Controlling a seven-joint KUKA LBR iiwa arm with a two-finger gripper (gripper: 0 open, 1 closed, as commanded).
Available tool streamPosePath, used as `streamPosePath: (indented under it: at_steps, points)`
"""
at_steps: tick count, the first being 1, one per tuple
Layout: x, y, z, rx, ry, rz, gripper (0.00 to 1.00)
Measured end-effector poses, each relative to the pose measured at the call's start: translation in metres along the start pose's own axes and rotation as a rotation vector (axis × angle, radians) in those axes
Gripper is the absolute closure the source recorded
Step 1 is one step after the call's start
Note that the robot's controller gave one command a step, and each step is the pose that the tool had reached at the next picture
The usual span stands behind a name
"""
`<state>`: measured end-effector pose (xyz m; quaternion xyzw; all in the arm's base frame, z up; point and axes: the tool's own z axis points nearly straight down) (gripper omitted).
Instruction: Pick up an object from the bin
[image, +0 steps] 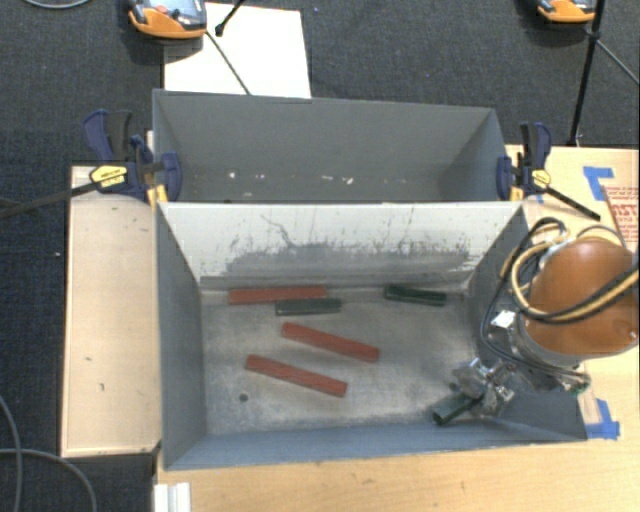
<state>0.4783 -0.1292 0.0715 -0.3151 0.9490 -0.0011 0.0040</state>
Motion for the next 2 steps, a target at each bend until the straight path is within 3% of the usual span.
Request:
streamPosePath:
  at_steps: [1,2]
  points:
    - [0.0,0.0,0.0,0.0,0.0,0.001,1.0]
    - [-0.028,-0.01,-0.129,-0.004,0.005,0.015,1.0]
